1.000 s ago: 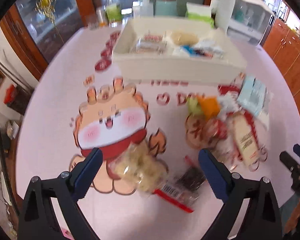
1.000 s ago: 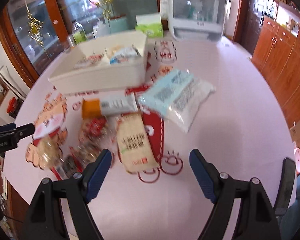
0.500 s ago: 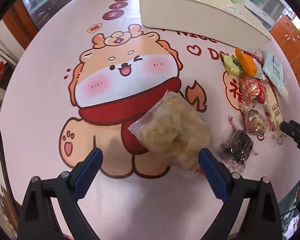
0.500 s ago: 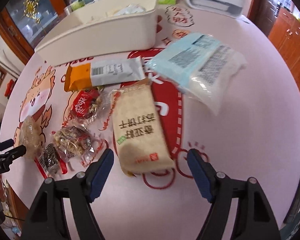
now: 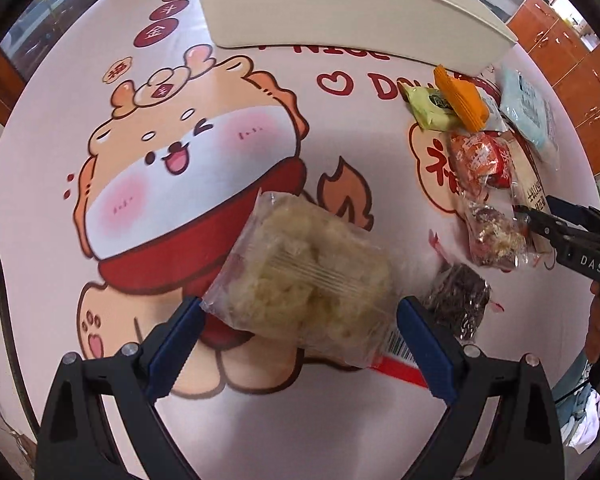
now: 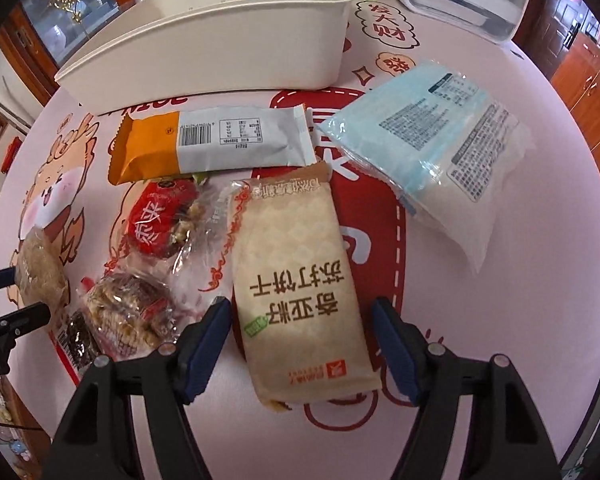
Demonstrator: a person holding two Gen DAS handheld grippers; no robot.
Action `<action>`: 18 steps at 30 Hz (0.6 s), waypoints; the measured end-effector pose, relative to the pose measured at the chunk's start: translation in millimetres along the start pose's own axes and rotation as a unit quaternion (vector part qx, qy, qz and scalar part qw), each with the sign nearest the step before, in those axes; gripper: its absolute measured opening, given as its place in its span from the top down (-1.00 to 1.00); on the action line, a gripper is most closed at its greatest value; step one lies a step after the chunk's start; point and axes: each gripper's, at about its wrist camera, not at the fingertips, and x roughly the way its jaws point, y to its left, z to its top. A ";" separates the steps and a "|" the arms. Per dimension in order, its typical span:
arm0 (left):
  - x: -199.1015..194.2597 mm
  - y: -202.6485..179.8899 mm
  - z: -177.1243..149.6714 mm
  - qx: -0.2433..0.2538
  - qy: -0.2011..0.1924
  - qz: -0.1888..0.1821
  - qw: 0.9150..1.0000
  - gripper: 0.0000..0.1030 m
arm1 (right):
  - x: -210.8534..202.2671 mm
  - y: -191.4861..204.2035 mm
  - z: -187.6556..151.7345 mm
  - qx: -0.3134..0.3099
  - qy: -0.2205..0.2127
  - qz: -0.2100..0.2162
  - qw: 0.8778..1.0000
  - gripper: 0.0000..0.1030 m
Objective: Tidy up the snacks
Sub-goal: 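Grasp clear pastry bag with left tool while right tool grasps tan biscuit bag, then lift both bags over the white tray and open both tools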
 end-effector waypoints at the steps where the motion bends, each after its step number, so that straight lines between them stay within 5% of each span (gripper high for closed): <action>1: 1.5 -0.5 1.7 -0.001 0.001 0.000 1.000 -0.86 | 0.4 1.6 0.5 -0.004 0.000 -0.005 1.000 -0.36; 6: 8.6 0.2 9.3 -0.001 0.006 0.003 1.000 -0.82 | -0.5 7.4 3.5 -0.020 -0.004 -0.010 1.000 -0.08; 12: 4.5 -5.2 14.9 0.018 -0.011 0.004 1.000 -0.41 | -3.2 9.5 -0.4 -0.023 0.000 -0.009 1.000 -0.06; 18: -7.8 -8.2 10.4 0.002 -0.040 0.001 0.999 -0.25 | -9.4 8.8 -6.6 -0.017 -0.002 -0.004 1.000 -0.05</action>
